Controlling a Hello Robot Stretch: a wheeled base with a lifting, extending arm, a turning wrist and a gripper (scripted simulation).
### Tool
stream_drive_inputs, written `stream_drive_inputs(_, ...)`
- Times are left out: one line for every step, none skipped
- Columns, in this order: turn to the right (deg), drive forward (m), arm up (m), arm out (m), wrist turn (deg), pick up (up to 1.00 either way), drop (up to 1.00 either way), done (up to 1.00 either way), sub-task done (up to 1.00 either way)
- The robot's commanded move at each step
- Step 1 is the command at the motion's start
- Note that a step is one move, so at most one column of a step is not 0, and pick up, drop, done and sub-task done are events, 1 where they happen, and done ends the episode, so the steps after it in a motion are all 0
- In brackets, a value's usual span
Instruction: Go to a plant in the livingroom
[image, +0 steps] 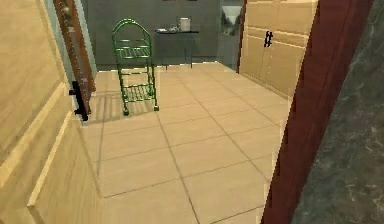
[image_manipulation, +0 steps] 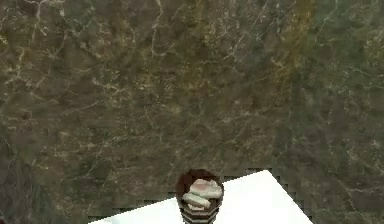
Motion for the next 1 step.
stream_drive_inputs(0.0,1.0,0.0,0.0,0.0,0.0,0.0,0.0,0.0)
